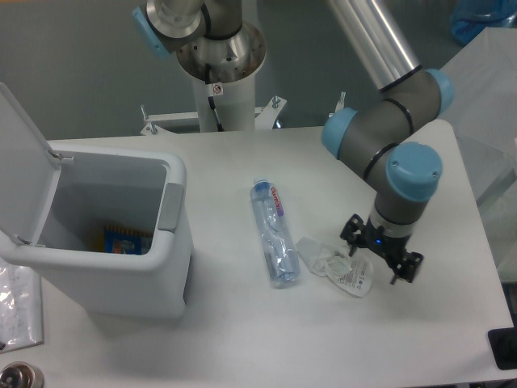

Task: Place the trash in the trash can
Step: 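Lower the open gripper onto the crumpled plastic bag and close it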

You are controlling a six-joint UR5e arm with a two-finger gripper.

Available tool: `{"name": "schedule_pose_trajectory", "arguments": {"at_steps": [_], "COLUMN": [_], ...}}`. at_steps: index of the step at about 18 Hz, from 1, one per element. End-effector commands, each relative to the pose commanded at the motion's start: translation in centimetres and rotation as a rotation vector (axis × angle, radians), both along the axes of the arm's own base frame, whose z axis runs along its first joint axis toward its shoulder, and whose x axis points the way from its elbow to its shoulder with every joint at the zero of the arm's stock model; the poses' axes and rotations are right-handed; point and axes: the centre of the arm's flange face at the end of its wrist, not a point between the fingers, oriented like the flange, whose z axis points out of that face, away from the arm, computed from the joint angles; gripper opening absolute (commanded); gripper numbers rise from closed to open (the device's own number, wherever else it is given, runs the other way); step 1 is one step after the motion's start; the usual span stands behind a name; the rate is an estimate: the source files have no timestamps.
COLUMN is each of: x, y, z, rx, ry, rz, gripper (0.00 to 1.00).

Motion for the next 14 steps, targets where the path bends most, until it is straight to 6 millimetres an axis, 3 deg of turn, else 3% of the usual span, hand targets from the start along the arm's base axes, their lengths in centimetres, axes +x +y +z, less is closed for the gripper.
{"name": "schedule_pose_trajectory", "arguments": {"at_steps": [5, 10, 14], "x": [1.1, 2.0, 2.0], "y": [-0.2, 1.9, 2.0], "z": [0.2, -1.7, -2.0], "rx": [-0.012, -0.018, -0.017], "ry": [-0.017, -0.033, -0.04], "rz": [-0.052, -0.066, -0.04], "gripper": [1.0, 1.0, 0.99]}}
